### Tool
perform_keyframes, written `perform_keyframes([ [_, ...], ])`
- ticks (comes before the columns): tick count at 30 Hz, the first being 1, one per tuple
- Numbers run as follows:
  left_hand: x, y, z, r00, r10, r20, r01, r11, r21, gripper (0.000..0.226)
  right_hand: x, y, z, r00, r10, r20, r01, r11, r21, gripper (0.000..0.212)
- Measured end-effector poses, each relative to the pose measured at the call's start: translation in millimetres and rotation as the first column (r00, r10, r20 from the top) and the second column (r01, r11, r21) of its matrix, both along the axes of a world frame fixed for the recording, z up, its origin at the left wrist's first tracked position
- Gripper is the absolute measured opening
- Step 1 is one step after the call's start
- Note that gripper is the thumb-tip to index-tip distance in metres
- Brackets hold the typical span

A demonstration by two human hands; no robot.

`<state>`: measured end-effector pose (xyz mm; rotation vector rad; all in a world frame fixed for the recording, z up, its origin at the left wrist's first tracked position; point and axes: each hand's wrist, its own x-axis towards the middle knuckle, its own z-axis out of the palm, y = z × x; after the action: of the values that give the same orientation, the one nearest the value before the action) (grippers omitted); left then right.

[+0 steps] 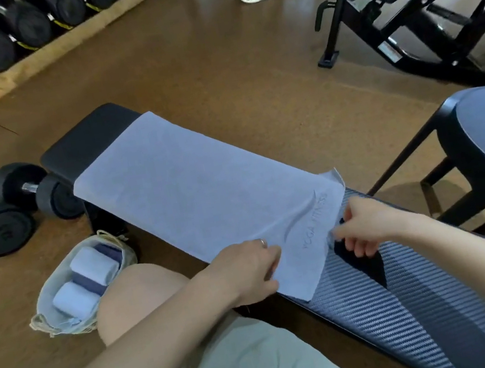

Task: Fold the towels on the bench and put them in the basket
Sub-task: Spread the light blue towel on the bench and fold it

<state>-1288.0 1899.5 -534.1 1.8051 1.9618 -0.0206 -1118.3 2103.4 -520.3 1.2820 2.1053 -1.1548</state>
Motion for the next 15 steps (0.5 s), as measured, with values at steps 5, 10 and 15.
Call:
perform_keyframes([
  [5,33.4,17.9,-6.7,0.986,-0.084,-0.143,0.088,0.996,0.017,0.047,-30.1,44.5,-28.3,0.985,-0.068,-0.16,0.143,0.838,0.527,0.049],
  [10,61.9,22.4,-18.2,0.94,-0.232,-0.251,0.245,0.969,0.021,0.048,-45.3,65.3,-46.5,0.933,-0.249,-0.259,0.334,0.866,0.372,0.042],
  [15,65.6,14.5,-21.4,0.937,-0.283,-0.205,0.293,0.956,0.023,0.024,-34.7,73.0,-49.9,0.892,-0.325,-0.315,0.428,0.832,0.353,0.018],
])
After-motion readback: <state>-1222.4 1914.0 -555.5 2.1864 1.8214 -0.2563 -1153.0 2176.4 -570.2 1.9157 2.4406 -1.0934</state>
